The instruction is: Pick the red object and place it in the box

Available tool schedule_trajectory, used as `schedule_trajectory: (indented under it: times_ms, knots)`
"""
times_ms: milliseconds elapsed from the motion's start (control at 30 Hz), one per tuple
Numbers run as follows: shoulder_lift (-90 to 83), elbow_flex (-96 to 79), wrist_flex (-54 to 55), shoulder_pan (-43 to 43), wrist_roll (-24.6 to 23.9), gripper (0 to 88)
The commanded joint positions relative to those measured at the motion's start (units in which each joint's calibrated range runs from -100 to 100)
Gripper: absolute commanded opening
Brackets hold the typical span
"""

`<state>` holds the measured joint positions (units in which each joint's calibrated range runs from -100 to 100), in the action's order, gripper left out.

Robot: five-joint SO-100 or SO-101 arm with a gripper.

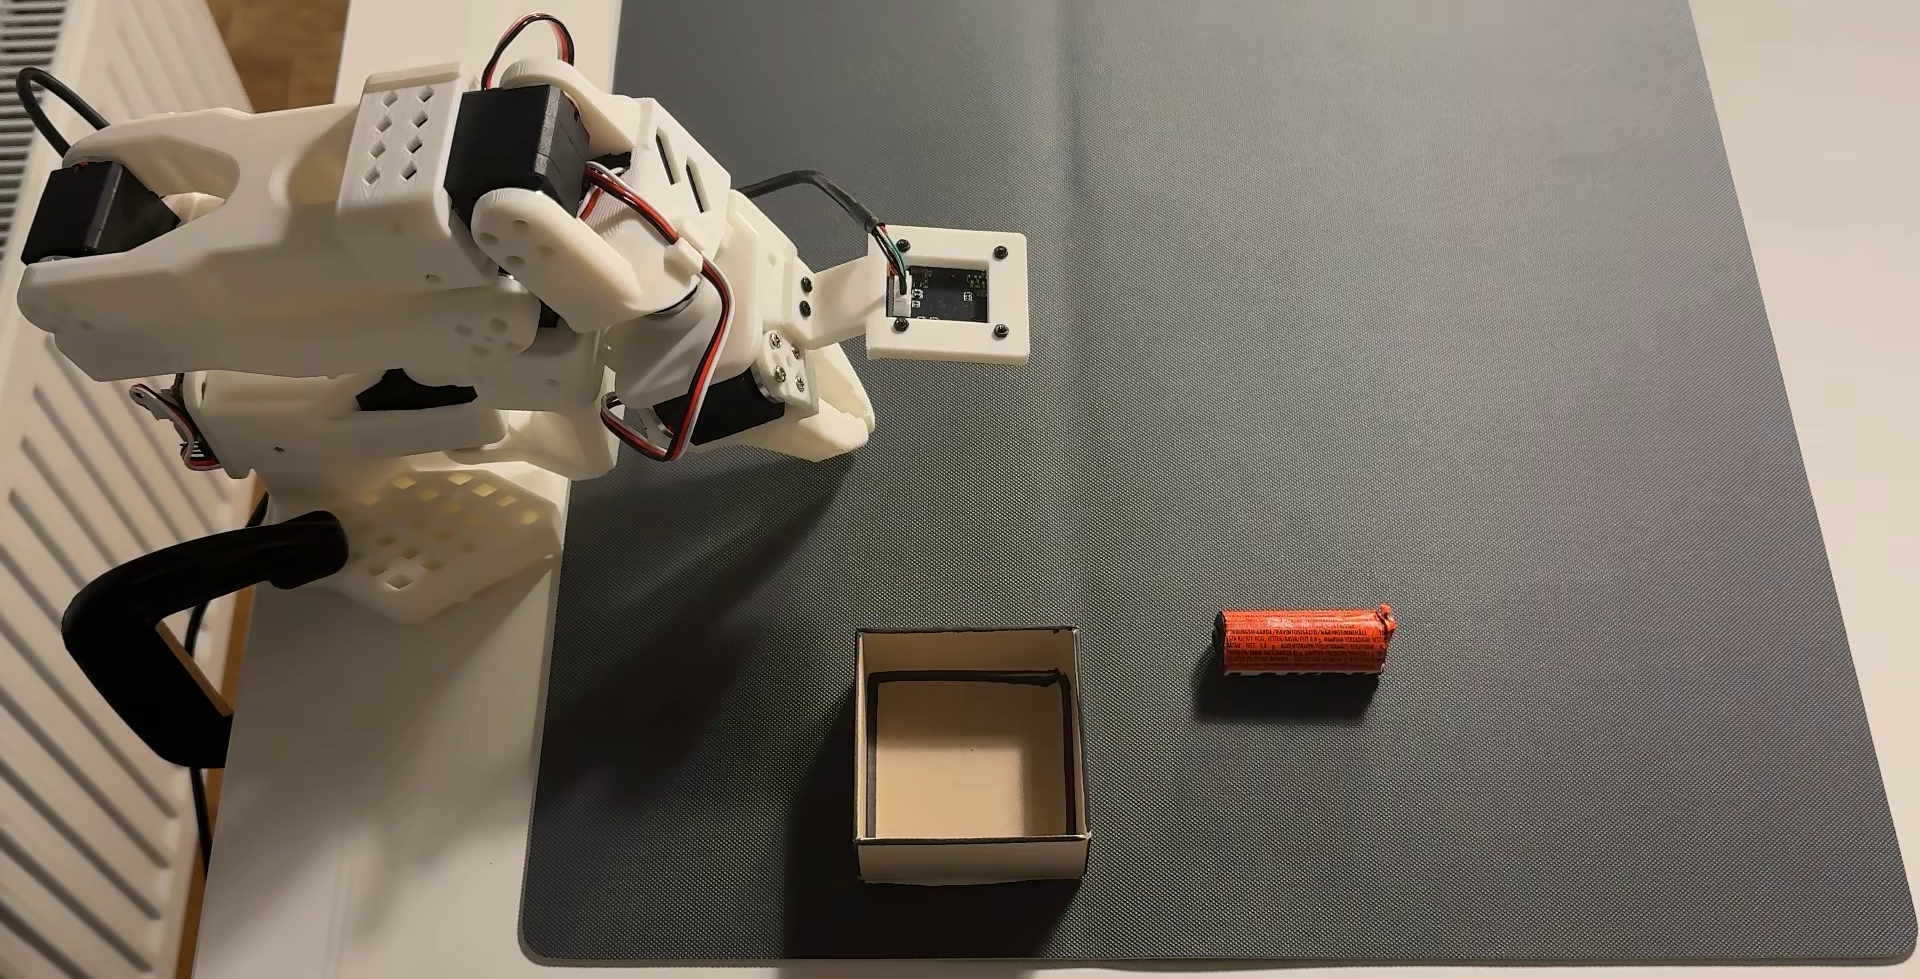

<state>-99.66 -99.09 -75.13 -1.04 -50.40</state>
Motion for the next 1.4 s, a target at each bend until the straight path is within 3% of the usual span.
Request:
schedule_trajectory:
  times_ms: [0, 933, 1167, 1367]
  knots:
    - [0.59, -0.73, -0.83, -0.30, 0.13, 0.7]
    - [0.59, -0.73, -0.74, -0.37, -0.29, 0.7]
    - [0.51, 0.54, 9.92, -0.52, 0.13, 0.7]
    - [0.59, 10.97, 10.53, 0.74, -0.39, 0.7]
